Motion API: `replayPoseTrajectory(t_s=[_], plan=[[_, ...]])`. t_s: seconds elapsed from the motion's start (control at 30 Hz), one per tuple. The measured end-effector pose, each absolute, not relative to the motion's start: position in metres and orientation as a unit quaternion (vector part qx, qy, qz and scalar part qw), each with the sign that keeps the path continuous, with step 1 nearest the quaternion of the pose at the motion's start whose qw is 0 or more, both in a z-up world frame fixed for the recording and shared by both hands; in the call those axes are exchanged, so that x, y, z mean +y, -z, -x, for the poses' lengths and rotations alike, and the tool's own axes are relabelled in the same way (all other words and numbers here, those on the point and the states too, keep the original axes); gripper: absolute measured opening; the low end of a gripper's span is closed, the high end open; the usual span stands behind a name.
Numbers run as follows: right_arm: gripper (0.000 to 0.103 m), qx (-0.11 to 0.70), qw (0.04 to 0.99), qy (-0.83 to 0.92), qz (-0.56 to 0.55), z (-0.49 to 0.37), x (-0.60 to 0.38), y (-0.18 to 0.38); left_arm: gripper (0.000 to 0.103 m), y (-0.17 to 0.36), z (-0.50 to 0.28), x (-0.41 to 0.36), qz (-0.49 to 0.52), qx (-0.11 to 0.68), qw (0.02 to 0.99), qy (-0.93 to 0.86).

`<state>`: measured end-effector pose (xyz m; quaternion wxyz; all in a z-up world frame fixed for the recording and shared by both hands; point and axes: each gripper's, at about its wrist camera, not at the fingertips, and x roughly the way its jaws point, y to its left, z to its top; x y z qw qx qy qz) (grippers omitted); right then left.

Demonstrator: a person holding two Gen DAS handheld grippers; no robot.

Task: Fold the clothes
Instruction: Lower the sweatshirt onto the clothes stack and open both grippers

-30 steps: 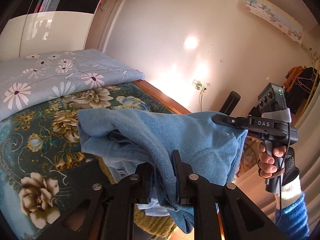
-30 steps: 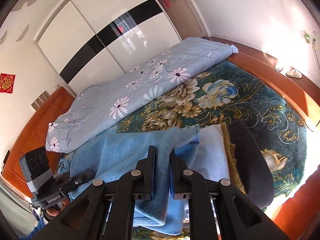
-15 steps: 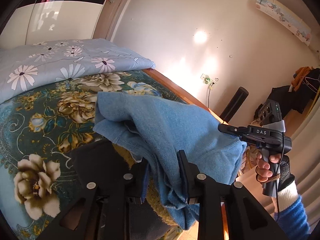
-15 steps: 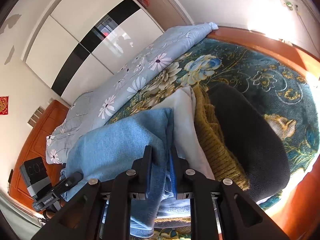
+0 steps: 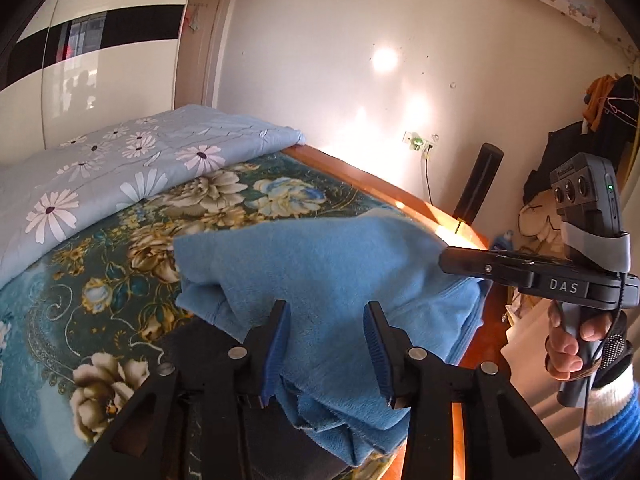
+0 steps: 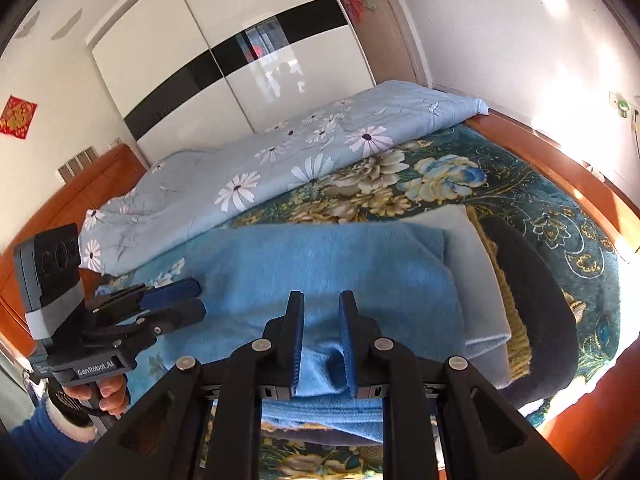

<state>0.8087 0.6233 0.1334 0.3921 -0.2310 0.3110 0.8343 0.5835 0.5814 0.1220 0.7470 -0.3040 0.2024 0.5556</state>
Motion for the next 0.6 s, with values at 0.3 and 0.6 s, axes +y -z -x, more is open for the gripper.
replayPoseTrajectory(t_s=[0.3, 0.6], plan=[[0.020, 0.340, 0.404, -0.815, 0.241, -0.816, 0.626, -0.108, 0.041, -0.123, -0.587, 0.575, 0.304, 0.219, 0.744, -0.554], [0.034, 0.313, 0.466, -0.799, 0.217, -0.820, 0.558, -0.130, 0.060, -0.153, -0.586, 0.519, 0.244, 0.219, 0.744, -0.582]])
